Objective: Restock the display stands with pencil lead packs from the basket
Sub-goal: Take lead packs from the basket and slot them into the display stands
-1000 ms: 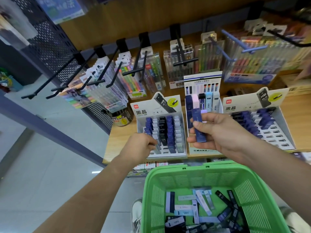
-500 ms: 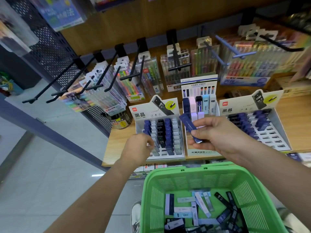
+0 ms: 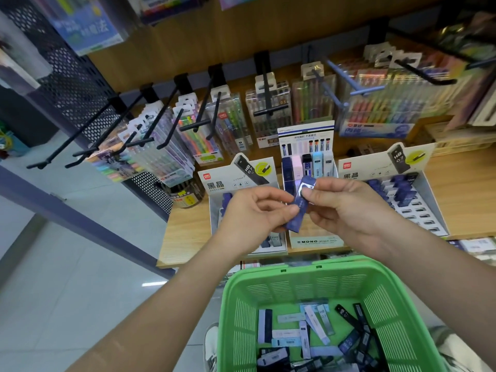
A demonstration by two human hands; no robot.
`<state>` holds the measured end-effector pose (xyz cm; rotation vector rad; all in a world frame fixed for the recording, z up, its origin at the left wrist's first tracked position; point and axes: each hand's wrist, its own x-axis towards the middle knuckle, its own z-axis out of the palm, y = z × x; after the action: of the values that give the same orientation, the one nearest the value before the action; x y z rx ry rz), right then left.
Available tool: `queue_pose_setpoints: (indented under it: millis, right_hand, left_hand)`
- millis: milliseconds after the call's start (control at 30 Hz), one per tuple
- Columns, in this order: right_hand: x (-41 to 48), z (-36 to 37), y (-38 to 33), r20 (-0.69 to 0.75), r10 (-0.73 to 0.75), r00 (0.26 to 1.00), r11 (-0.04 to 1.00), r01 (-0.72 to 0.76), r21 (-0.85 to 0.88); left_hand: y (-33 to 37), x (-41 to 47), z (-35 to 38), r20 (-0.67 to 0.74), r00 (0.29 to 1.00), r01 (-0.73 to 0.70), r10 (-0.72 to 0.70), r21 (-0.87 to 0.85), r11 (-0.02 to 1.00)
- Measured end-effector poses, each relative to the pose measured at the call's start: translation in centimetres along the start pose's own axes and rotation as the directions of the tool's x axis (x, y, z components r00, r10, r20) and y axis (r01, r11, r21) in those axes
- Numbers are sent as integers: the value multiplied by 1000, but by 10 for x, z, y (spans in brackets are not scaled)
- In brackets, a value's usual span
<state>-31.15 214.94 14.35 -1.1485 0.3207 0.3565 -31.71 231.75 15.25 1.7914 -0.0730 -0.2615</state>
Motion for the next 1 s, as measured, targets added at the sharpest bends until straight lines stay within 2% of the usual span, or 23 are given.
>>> queue_pose_setpoints:
  millis: [167, 267, 433, 500, 600, 667, 767, 867, 933, 1000]
  right_hand:
    - [-6, -8, -5, 150, 45, 988, 998, -50, 26]
    - [-7, -12, -9, 168, 49, 985, 998, -54, 28]
    - [-10, -22, -9, 237, 155, 959, 985, -167, 33]
    - [-9, -28, -11, 227, 155, 961, 986, -164, 20]
    - [-6, -34, -15, 151, 89, 985, 996, -84, -36]
    - [-3, -34, -14, 106, 40, 994, 995, -30, -95]
    - [5, -35, -8, 31, -33, 999, 963, 40, -265]
    - [15, -44, -2, -61, -170, 984, 825, 108, -555]
    - [21, -51, 1, -86, -210, 974, 748, 104, -655]
    - [27, -58, 4, -101, -219, 970, 711, 88, -698]
  left_hand:
    - [10, 0, 8, -22, 996, -83, 81, -71, 994]
    - [16, 1, 11, 39, 996, -73, 77, -86, 994]
    - [16, 3, 7, 28, 994, -105, 107, -61, 993]
    - [16, 7, 8, -7, 996, -87, 86, -106, 991]
    - [15, 18, 9, -99, 995, -40, 20, -203, 978]
    - [13, 27, 8, -114, 993, -21, -3, -203, 979]
    - [9, 41, 6, -115, 993, -16, 6, -92, 996]
    - [5, 62, -4, -243, 966, -53, 89, 149, 987]
    - [1, 75, -12, -302, 936, -55, 180, 381, 923]
    - [-6, 84, -15, -270, 932, -62, 242, 539, 840]
